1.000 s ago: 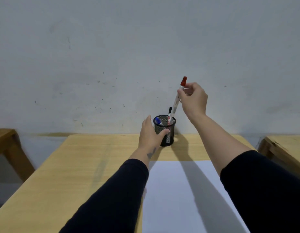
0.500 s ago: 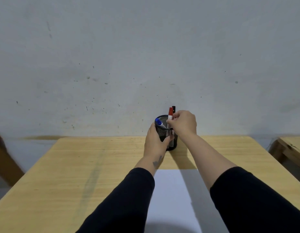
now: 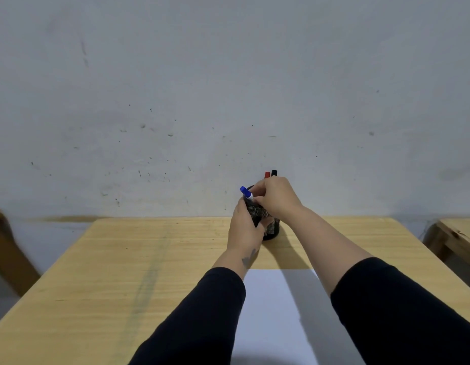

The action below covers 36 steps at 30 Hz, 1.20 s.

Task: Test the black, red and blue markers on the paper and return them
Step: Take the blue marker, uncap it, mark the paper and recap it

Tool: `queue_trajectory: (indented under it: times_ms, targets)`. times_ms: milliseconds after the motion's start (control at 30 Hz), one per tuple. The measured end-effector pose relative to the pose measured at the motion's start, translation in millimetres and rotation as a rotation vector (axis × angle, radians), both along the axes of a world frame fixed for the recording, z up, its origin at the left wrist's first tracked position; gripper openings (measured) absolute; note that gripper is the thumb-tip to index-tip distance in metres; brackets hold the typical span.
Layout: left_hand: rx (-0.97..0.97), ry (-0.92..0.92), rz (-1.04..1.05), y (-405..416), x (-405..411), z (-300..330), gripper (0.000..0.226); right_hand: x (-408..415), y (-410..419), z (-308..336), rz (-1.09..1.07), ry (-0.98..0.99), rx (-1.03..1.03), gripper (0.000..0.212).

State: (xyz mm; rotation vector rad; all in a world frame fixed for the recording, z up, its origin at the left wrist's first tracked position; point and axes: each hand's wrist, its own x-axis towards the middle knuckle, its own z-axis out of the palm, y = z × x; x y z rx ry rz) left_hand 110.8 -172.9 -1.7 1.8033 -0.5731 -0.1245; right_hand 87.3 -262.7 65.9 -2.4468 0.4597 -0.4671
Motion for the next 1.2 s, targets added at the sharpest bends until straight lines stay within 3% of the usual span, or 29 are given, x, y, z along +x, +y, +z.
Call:
queue_trajectory:
  times_ms: [133,300,467,667,1000,1133,1200]
  targets:
    - [-0.012,-0.008,-0.008,0.2,0.1,0.6,0.051,1.1,2.3,-1.8,-0.023,-0.053,-0.020,0.017]
    - [0.014,0.016,0.003,1.3,2.6,4.9,0.057,-9.7,7.8,25.1,-0.032,-0.305,0.045,0.016]
    - [0.067,-0.011,0.032,13.4,1.2,35.0,0.093,-32.3,12.3,72.1,-0.010,-0.442,0.056,0.019]
    - [-0.195,-0.231,0.051,48.6,-28.9,88.0,0.048,-73.4,24.7,72.1,-0.019,-0.382,-0.007,0.021]
    - [-0.160,-0.108,-0.011,94.2,-80.0,99.3,0.012,-128.7,63.8,29.4,0.077,-0.236,-0.059,0.019]
    - [-0.242,-0.112,0.086,102.6,-86.1,106.4,0.011,-138.5,71.3,30.7,-0.129,-0.380,0.147,0.018]
    - [-0.313,-0.099,0.123,104.1,-87.8,112.6,0.012,-142.0,72.3,36.4,-0.225,-0.346,0.402,0.030]
